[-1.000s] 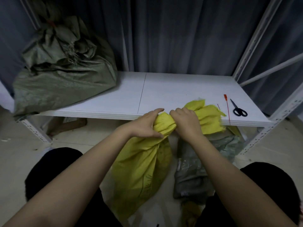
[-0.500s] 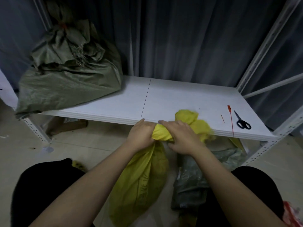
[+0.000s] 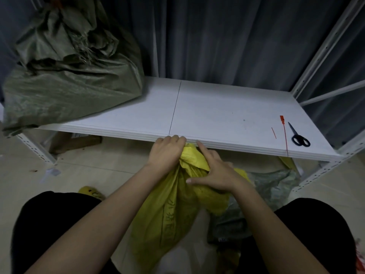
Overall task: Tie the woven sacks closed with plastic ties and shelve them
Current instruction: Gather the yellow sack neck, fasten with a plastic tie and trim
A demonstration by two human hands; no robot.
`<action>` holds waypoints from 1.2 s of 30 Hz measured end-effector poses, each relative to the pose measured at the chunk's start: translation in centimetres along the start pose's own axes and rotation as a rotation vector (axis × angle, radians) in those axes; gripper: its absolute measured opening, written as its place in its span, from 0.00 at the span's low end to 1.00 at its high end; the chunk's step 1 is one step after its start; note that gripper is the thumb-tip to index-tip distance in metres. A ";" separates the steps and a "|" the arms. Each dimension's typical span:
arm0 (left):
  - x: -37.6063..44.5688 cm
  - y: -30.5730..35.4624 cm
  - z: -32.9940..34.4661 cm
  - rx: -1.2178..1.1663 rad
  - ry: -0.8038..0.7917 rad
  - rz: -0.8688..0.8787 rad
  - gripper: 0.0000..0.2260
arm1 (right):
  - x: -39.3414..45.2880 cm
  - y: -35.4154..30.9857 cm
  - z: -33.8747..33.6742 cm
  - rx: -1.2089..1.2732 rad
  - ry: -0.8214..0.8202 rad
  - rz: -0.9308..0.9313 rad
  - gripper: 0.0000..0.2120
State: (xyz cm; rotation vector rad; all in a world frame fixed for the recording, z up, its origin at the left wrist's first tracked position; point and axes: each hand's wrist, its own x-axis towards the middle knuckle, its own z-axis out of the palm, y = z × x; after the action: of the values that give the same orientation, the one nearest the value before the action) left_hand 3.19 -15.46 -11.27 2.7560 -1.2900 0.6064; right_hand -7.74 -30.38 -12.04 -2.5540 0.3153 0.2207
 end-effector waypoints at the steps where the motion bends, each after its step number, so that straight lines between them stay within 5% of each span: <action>1: 0.2 0.2 0.0 -0.015 -0.001 -0.001 0.16 | 0.3 -0.1 0.1 -0.113 0.054 -0.010 0.50; 3: 0.5 0.8 -0.4 -0.104 -0.025 -0.017 0.13 | 0.9 -0.4 0.5 -0.162 0.213 -0.069 0.42; 6: 0.8 1.4 -0.7 -0.249 -0.065 -0.067 0.10 | 1.5 0.0 1.2 0.185 0.260 -0.072 0.25; 10: 0.8 1.2 -0.3 -0.492 -0.070 -0.044 0.08 | 1.7 0.7 2.2 0.289 0.369 -0.045 0.18; 15: 0.0 -1.8 -0.7 -1.314 -0.556 -0.180 0.36 | 2.2 2.5 2.5 0.223 0.624 -0.036 0.13; 17: -0.3 -2.5 -0.3 -1.439 -0.672 -0.217 0.38 | 2.2 3.0 2.3 0.230 0.695 -0.053 0.12; 23: -0.7 0.0 1.5 -1.216 -0.608 -0.180 0.20 | 2.7 0.9 0.7 0.163 0.762 -0.339 0.14; 25: -1.0 1.0 2.0 -1.172 -0.466 -0.197 0.22 | 2.9 0.8 0.1 0.130 0.784 -0.370 0.16; 28: -1.4 1.9 2.2 -1.028 -0.234 -0.196 0.30 | 2.9 1.2 -0.8 0.104 0.745 -0.313 0.18; 32: -1.6 1.8 2.4 -1.251 -0.109 -0.355 0.15 | 3.0 2.2 -0.6 0.037 0.622 -0.159 0.26; 36: -1.0 1.9 2.2 -1.271 0.022 -0.486 0.14 | 3.0 3.3 2.8 0.157 0.484 -0.022 0.28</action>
State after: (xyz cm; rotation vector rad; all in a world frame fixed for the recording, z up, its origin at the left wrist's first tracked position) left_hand 1.99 -16.41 -13.90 1.7970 -0.5552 -0.2049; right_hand -5.96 -32.13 -16.67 -2.4245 0.4636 -0.4218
